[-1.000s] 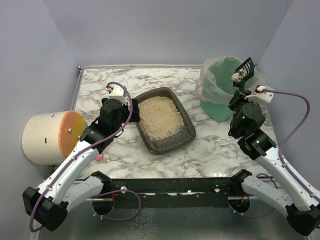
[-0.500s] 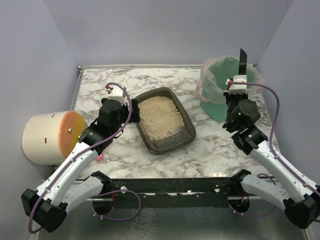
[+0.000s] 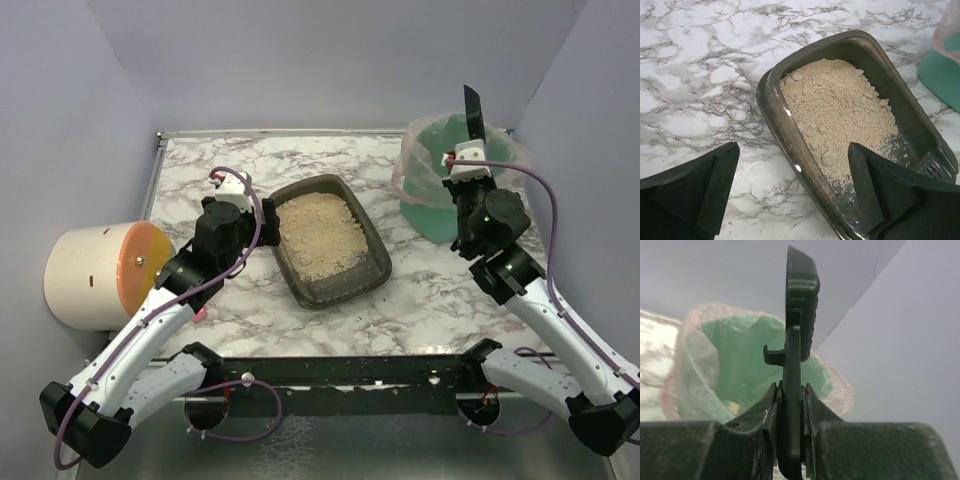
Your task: Clean the litter box
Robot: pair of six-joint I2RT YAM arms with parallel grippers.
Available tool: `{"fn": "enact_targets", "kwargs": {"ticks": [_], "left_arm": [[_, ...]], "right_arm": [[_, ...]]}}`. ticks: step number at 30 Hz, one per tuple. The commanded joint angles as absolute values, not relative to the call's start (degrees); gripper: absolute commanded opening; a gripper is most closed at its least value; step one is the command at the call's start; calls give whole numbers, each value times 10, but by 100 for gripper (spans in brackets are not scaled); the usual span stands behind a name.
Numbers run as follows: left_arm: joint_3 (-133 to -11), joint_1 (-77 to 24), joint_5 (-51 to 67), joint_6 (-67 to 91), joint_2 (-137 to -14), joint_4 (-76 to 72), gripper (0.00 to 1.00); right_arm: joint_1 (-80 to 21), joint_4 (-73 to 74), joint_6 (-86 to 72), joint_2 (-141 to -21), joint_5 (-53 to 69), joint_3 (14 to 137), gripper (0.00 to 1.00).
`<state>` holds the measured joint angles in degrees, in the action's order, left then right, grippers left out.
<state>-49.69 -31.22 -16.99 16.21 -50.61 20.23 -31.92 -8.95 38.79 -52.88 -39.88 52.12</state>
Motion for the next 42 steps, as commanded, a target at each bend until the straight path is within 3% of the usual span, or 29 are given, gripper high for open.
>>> {"fn": "enact_targets", "kwargs": {"ticks": [1, 14, 27, 42], "left_arm": [[-488, -316, -174, 156, -494, 202, 99], [-488, -316, -175, 157, -493, 204, 99], [-488, -315, -176, 157, -493, 204, 99], [-489, -316, -172, 160, -505, 203, 99]], "right_arm": [[-322, 14, 220, -520, -329, 602, 1], [-322, 167, -72, -560, -155, 726, 1], [-322, 236, -232, -639, 44, 726, 1], [-322, 379, -315, -715, 67, 715, 0]]}}
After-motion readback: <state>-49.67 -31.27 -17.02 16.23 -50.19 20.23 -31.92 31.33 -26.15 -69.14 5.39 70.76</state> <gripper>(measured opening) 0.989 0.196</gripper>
